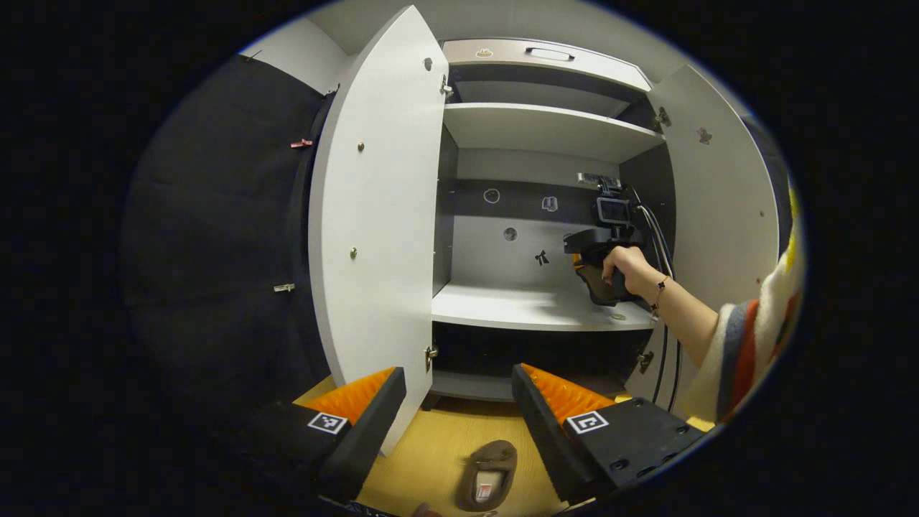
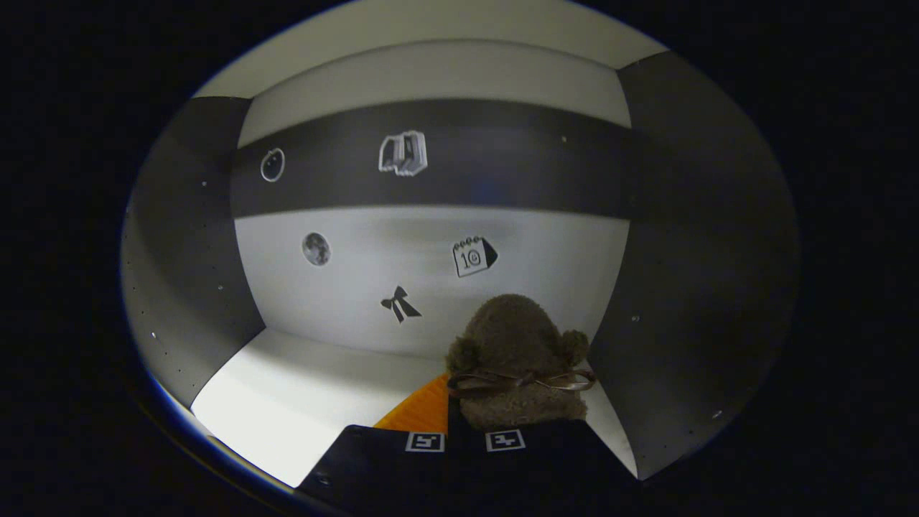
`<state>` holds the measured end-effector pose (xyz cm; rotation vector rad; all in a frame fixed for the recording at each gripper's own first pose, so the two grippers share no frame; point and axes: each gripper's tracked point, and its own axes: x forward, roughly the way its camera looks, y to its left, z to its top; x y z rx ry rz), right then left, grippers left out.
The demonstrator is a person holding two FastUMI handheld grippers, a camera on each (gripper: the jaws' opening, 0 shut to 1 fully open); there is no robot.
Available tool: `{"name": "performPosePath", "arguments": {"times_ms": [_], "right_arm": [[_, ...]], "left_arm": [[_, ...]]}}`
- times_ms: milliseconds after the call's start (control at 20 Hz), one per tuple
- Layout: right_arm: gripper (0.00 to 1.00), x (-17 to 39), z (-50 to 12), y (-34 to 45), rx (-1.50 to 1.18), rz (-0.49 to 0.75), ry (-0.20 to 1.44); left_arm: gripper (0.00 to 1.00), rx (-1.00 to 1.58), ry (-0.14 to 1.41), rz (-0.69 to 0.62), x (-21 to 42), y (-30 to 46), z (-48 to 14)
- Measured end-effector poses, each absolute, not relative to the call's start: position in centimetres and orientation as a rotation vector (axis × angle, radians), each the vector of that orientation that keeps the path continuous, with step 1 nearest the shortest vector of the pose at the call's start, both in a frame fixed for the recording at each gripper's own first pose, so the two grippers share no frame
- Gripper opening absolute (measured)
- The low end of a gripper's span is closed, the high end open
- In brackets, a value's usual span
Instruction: Grab one shoe with the right hand and put it into the shoe cabinet, grab the other shoe with the left hand and put it into the shoe cabinet; then close the right door with the right hand and the left door with the left hand.
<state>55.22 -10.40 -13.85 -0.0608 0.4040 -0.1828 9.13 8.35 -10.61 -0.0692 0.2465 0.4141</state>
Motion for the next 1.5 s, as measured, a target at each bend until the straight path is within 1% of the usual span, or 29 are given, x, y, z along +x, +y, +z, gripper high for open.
{"name": "performPosePath", "arguments": {"times_ms": [150, 250, 350, 400, 450, 500, 550, 600, 650, 750, 850, 1000, 1050, 1100, 1300, 1400, 1500], "right_arm": [[0.06, 56.0, -16.7, -10.8, -0.055, -0.19, 0.474], [0.23, 56.2, -18.3, -10.3, -0.029, -0.171, 0.517], [0.58, 55.2, -17.7, -9.1, -0.031, -0.124, 0.53], [0.61, 54.5, -17.3, -8.6, -0.05, -0.105, 0.53], [0.61, 53.8, -16.7, -8.2, -0.072, -0.085, 0.515], [0.71, 52.8, -16.3, -7.9, -0.089, -0.074, 0.514], [0.73, 51.9, -15.8, -7.7, -0.091, -0.061, 0.507], [0.79, 51.2, -15.0, -7.5, -0.084, -0.049, 0.486], [0.83, 50.3, -14.2, -7.2, -0.08, -0.036, 0.465], [0.84, 48.5, -11.9, -6.7, -0.069, 0.0, 0.402], [0.84, 46.2, -8.6, -5.5, -0.04, 0.046, 0.305], [0.84, 40.8, -4.4, -3.8, -0.016, 0.101, 0.166], [0.87, 38.8, -4.0, -3.6, -0.022, 0.106, 0.143], [0.89, 36.7, -4.1, -3.4, -0.028, 0.11, 0.131], [0.89, 29.9, -6.1, -3.7, -0.001, 0.095, 0.103], [0.89, 27.2, -8.0, -4.5, 0.028, 0.068, 0.109], [0.89, 24.8, -10.1, -5.4, 0.044, 0.042, 0.124]], "left_arm": [[0.95, -0.058, 0.266, 0.429, 9.1, 8.8, -10.9], [0.95, -0.054, 0.278, 0.428, 9.2, 8.7, -11.1], [0.95, -0.049, 0.286, 0.423, 9.4, 8.5, -11.3], [0.95, -0.049, 0.288, 0.42, 9.5, 8.4, -11.4], [0.95, -0.051, 0.289, 0.415, 9.7, 8.3, -11.4], [0.95, -0.054, 0.289, 0.409, 9.8, 8.1, -11.5], [0.95, -0.056, 0.287, 0.401, 9.9, 7.9, -11.5], [0.95, -0.06, 0.281, 0.389, 10.1, 7.7, -11.4], [0.95, -0.069, 0.272, 0.374, 10.2, 7.4, -11.3], [0.95, -0.091, 0.257, 0.343, 10.3, 6.9, -11.2], [0.95, -0.09, 0.252, 0.321, 10.2, 6.7, -11.3], [0.95, -0.126, 0.25, 0.275, 9.4, 6.2, -12.3], [0.95, -0.145, 0.255, 0.253, 9.1, 6.0, -12.8], [0.95, -0.16, 0.269, 0.228, 8.7, 5.8, -13.7], [0.94, -0.144, 0.359, 0.167, 7.1, 6.1, -18.3], [0.87, -0.154, 0.414, 0.125, 6.7, 5.7, -21.6], [0.85, -0.205, 0.467, 0.073, 6.6, 4.9, -25.3]]}}
